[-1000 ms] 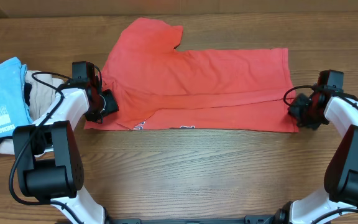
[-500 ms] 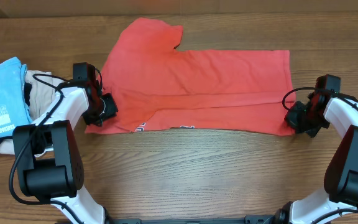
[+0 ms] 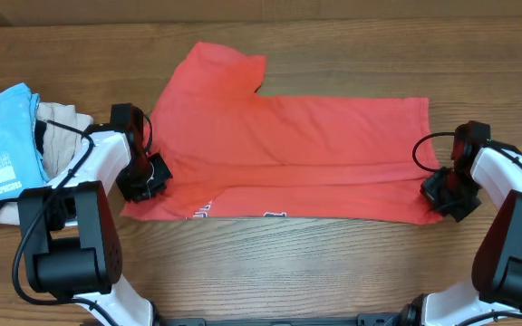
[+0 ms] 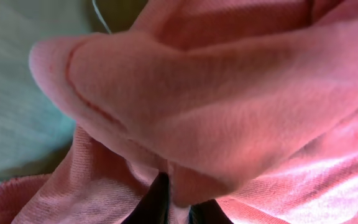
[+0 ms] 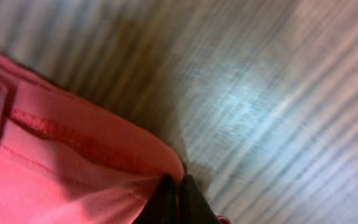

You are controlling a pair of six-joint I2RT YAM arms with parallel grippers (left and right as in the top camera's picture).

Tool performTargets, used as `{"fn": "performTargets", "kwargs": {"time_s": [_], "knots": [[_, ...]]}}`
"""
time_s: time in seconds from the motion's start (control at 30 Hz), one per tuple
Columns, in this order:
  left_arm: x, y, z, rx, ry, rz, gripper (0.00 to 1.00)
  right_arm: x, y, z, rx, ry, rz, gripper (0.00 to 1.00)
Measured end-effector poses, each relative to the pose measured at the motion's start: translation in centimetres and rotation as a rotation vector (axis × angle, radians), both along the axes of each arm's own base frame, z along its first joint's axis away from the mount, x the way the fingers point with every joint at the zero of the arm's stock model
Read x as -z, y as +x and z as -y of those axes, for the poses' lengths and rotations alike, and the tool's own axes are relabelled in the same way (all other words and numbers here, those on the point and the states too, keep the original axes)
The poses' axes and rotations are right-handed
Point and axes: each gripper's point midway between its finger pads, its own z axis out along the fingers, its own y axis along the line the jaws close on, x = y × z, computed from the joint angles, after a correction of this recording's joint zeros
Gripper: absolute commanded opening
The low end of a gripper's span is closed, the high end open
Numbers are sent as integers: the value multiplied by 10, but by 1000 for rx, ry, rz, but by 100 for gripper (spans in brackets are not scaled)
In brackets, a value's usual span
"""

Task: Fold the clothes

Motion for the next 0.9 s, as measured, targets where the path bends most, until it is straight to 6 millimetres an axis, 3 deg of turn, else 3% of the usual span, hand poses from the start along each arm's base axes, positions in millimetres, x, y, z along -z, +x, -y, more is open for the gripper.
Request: {"fn": "performTargets", "kwargs": {"time_s": [0.2,0.37,0.6,0.83,0.9], "knots": [[3,-19,2,-1,-3,-31,9,1,-5,2,36,-27,6,4],[4,-20,2,-10,-1,-7,9,0,-11,3,43,-39,-9,4],[3,-22,2,-27,4,26,8,-5,-44,-2,45,-50,-76,4],[-1,-46,2,-35,15,4,13,-26,-36,2,48,-90,22,6],[-1,-50,2,-41,15,3,19,-26,-32,3,49,-93,36,8]]}}
